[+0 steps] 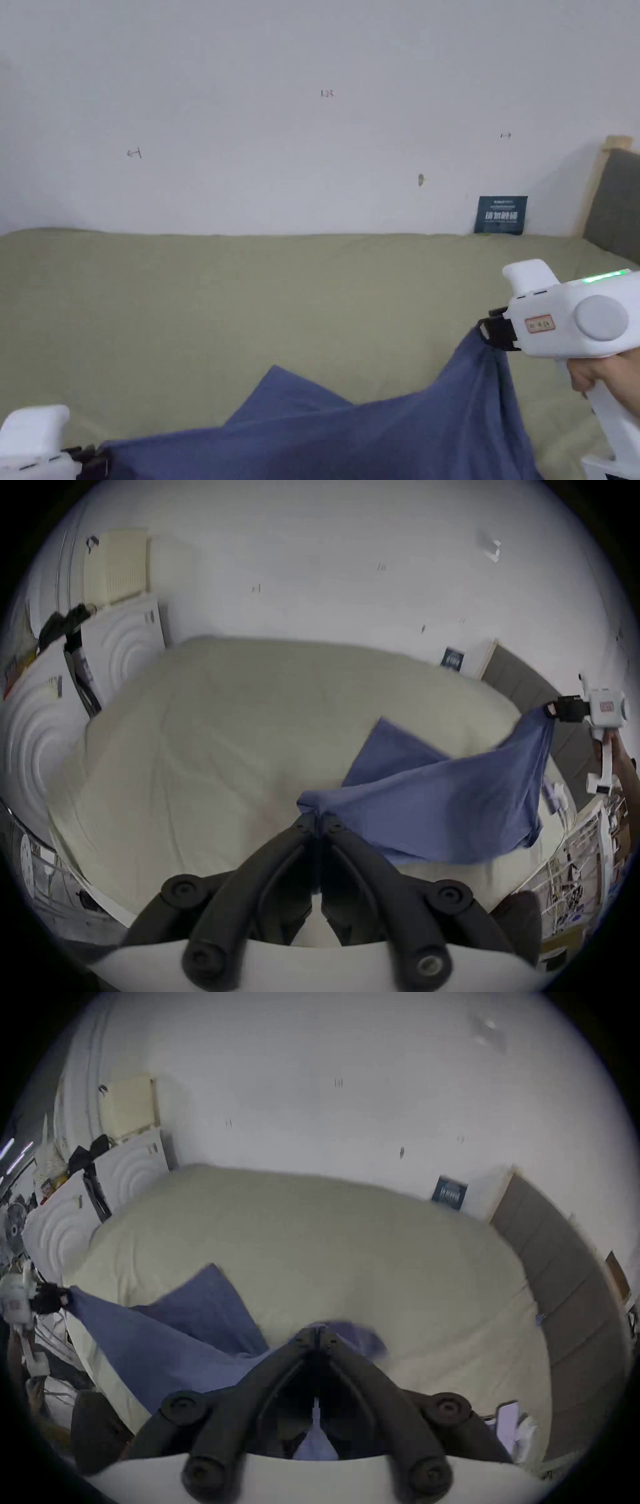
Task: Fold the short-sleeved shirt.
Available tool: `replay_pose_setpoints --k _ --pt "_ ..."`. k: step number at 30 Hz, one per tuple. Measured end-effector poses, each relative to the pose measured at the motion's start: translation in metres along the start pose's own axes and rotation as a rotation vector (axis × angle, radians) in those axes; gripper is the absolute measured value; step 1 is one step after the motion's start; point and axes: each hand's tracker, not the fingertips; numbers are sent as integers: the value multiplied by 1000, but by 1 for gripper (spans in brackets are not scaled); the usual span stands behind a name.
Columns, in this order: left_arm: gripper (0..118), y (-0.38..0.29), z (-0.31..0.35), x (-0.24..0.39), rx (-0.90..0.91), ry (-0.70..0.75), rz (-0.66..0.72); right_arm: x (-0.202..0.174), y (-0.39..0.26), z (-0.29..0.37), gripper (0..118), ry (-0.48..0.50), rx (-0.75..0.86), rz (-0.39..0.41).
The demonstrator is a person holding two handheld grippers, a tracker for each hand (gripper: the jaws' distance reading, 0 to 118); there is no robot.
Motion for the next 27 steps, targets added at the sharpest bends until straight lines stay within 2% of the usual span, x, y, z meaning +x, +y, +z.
replay_pose_setpoints --k 5,7,11,18,27 --pt "1 83 47 20 165 8 -17 0 36 101 3 -71 190 -14" --pt "1 116 66 28 215 22 -13 5 46 134 3 -98 249 -48" --pt "1 174 97 41 277 22 1 9 61 183 3 -133 330 -66" --pt "1 236 121 51 312 106 -31 6 81 203 3 -172 398 -88" --pt "1 265 106 38 306 175 -37 8 112 170 3 -157 426 -123"
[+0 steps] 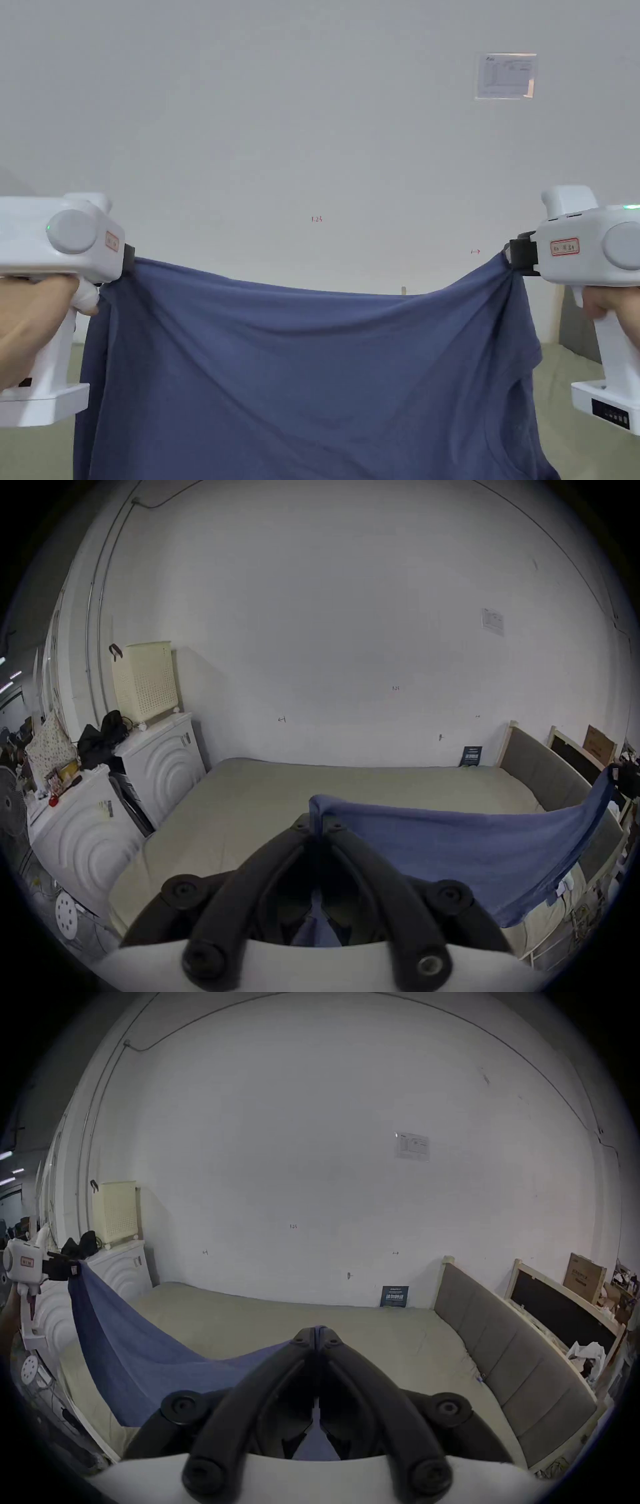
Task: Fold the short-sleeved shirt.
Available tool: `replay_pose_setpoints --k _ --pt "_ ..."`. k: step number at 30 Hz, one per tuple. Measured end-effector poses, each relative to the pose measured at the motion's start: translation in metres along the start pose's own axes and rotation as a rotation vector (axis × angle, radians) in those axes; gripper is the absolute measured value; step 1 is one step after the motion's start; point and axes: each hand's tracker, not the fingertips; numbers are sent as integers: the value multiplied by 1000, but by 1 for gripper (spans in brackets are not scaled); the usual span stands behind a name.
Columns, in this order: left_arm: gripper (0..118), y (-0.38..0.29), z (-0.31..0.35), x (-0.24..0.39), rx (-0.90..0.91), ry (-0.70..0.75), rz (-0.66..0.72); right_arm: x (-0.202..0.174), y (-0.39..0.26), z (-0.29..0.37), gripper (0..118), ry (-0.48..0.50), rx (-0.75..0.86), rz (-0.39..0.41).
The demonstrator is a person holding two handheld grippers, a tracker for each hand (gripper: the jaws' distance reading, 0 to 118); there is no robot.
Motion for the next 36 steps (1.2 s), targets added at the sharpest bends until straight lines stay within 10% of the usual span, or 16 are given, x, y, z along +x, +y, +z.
replay_pose_setpoints --k 36 --pt "1 102 -229 27 69 146 12 -1 123 -273 2 -120 34 45"
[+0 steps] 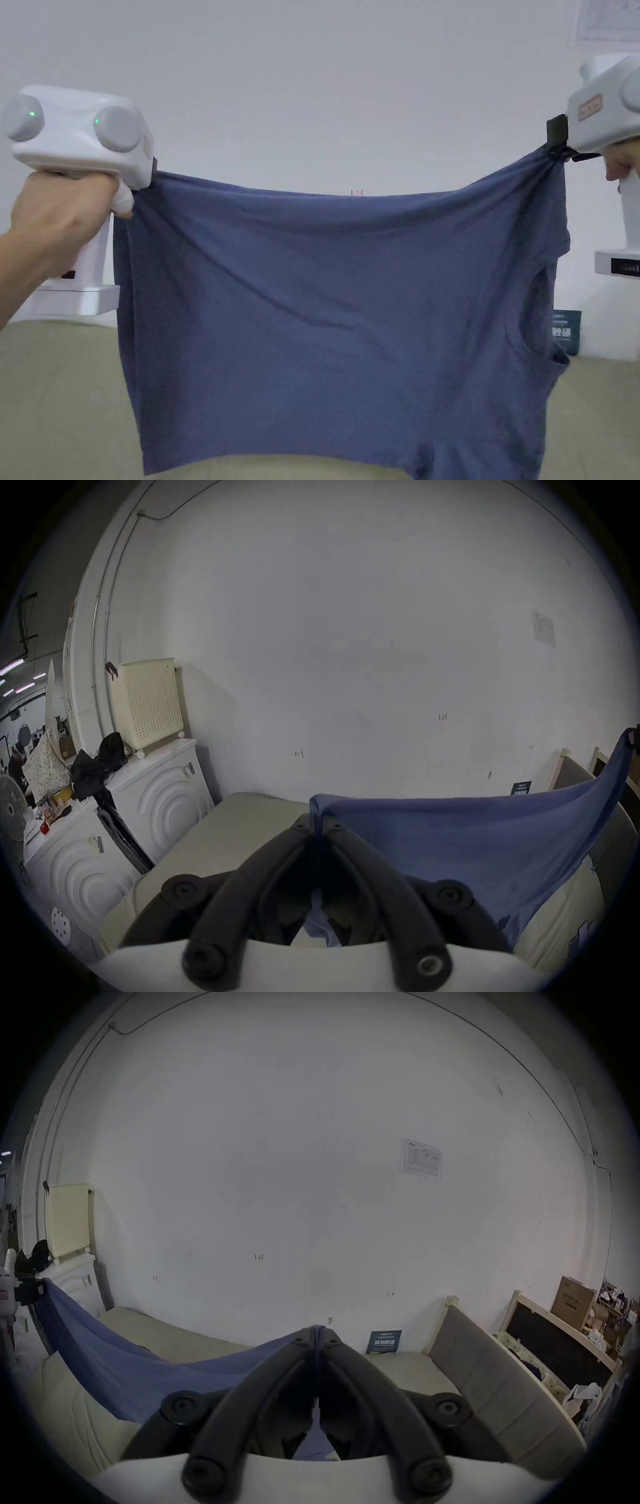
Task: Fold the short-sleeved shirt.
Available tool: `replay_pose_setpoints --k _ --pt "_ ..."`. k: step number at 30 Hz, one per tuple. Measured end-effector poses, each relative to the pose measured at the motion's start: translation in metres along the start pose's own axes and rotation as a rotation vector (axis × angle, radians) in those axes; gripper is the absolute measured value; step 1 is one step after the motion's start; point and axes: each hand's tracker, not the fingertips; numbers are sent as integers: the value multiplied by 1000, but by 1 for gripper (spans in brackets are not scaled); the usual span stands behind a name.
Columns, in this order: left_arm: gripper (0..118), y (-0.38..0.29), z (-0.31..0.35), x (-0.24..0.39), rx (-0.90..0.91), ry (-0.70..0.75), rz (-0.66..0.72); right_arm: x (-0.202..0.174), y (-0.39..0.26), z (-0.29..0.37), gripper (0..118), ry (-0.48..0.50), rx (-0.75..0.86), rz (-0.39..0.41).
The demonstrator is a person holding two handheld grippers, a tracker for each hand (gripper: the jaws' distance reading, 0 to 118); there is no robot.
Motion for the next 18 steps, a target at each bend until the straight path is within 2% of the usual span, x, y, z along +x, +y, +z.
replay_pose_setpoints --k 5,9,13,18 --pt "1 -49 -28 6 -56 -10 -36 6 -46 -30 2 5 -70 -7" --pt "1 -99 -46 10 -131 -67 -65 9 -115 -28 2 43 -158 -12" --pt "1 -162 -54 6 -213 -98 -103 11 -193 -7 2 58 -251 -20" --pt "1 -250 -33 -9 -312 -119 -110 3 -281 55 2 85 -340 -59"
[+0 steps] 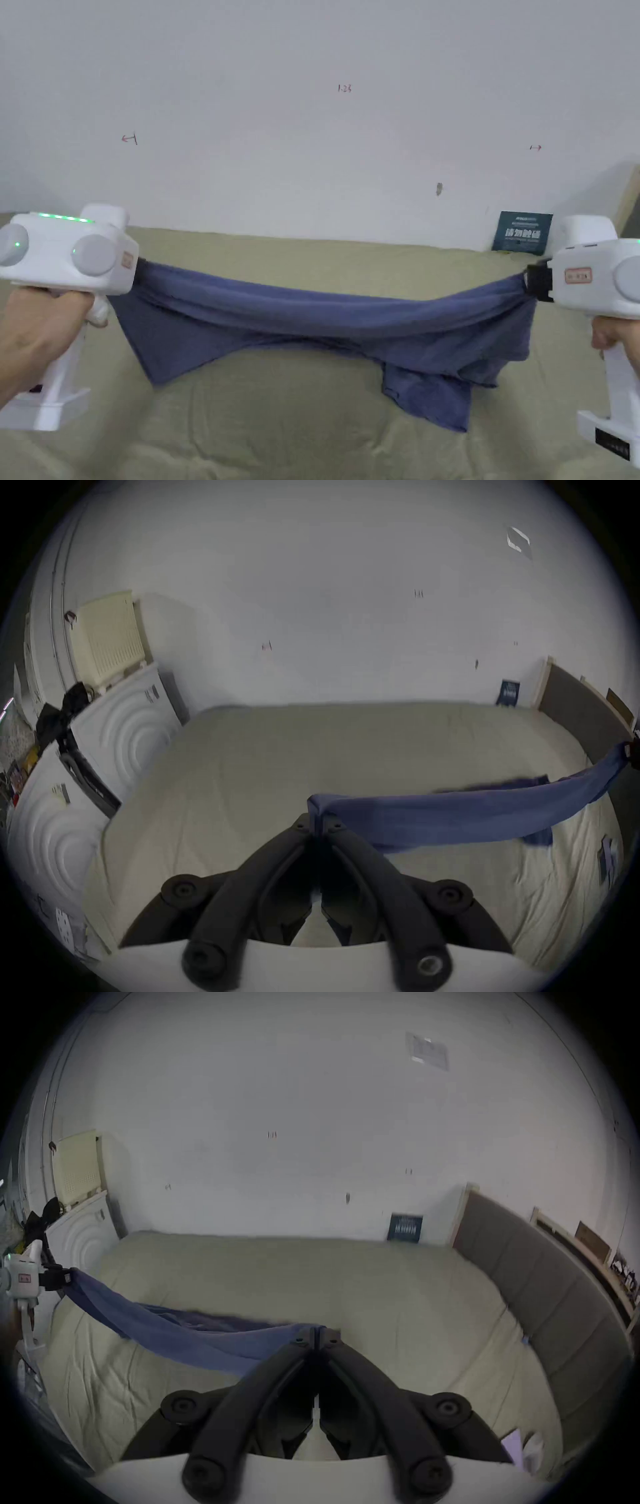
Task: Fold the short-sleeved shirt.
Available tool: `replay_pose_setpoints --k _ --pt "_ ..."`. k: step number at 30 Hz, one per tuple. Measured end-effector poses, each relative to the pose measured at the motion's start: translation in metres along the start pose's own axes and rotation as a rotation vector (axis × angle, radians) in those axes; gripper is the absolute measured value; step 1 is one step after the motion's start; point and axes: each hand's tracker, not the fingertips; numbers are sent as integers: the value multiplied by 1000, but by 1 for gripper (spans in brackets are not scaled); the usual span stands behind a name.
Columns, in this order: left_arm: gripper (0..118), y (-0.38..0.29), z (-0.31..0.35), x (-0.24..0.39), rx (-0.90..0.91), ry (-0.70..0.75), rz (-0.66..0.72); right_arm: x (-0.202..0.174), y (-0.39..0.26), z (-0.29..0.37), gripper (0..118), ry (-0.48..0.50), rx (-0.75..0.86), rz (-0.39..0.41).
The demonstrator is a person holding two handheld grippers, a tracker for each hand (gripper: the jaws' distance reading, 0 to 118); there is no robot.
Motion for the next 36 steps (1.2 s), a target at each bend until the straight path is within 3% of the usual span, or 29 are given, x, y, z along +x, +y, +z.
replay_pose_setpoints --k 6,16,23,31,32,33,34,35,36 --pt "1 -106 39 -10 -91 -24 0 -3 -101 50 2 43 -105 13" --pt "1 -236 127 -46 -129 -75 57 8 -214 169 2 92 -128 -20" --pt "1 -295 186 -55 -109 -78 54 11 -259 220 2 125 -155 -10" --pt "2 -319 186 -57 -160 -98 46 14 -296 223 6 134 -204 -43" --pt "9 -320 184 -58 -168 -108 53 15 -299 220 21 130 -217 -49" --pt "33 -322 184 -58 -171 -116 61 14 -300 218 53 116 -220 -50" --pt "88 -324 187 -58 -168 -124 76 16 -302 214 85 103 -224 -53" --pt "118 -325 186 -58 -188 -139 86 21 -304 211 93 96 -226 -59" --pt "118 -327 188 -57 -197 -132 91 25 -306 213 93 96 -220 -61"
